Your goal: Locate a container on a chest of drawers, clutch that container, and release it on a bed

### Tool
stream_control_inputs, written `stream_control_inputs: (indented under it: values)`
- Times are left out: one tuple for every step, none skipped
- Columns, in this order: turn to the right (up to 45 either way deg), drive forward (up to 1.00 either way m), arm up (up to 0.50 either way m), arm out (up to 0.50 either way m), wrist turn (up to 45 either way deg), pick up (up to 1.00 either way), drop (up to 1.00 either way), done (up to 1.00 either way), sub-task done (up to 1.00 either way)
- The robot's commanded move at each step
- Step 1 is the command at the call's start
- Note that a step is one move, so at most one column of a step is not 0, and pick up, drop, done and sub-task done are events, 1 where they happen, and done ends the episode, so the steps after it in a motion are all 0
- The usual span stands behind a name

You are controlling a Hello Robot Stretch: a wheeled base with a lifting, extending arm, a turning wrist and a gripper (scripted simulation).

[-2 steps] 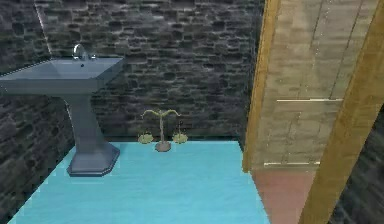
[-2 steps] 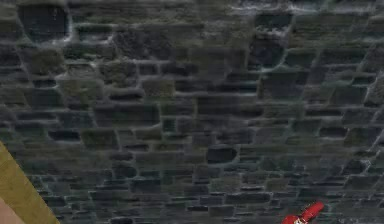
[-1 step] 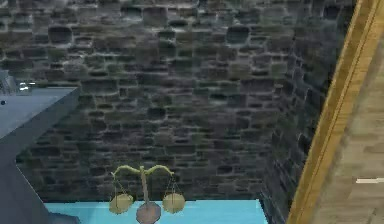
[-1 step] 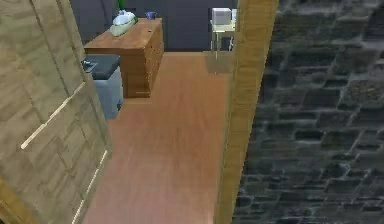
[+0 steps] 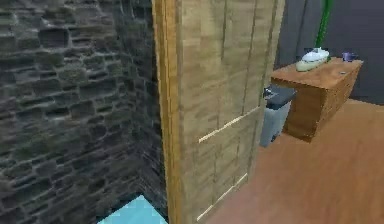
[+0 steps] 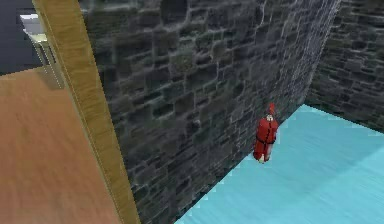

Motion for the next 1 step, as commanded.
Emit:
stream_control_inputs:
  values:
    - [0.0, 0.40, 0.00, 0.00, 0.0, 0.00, 0.00, 0.00, 0.00]
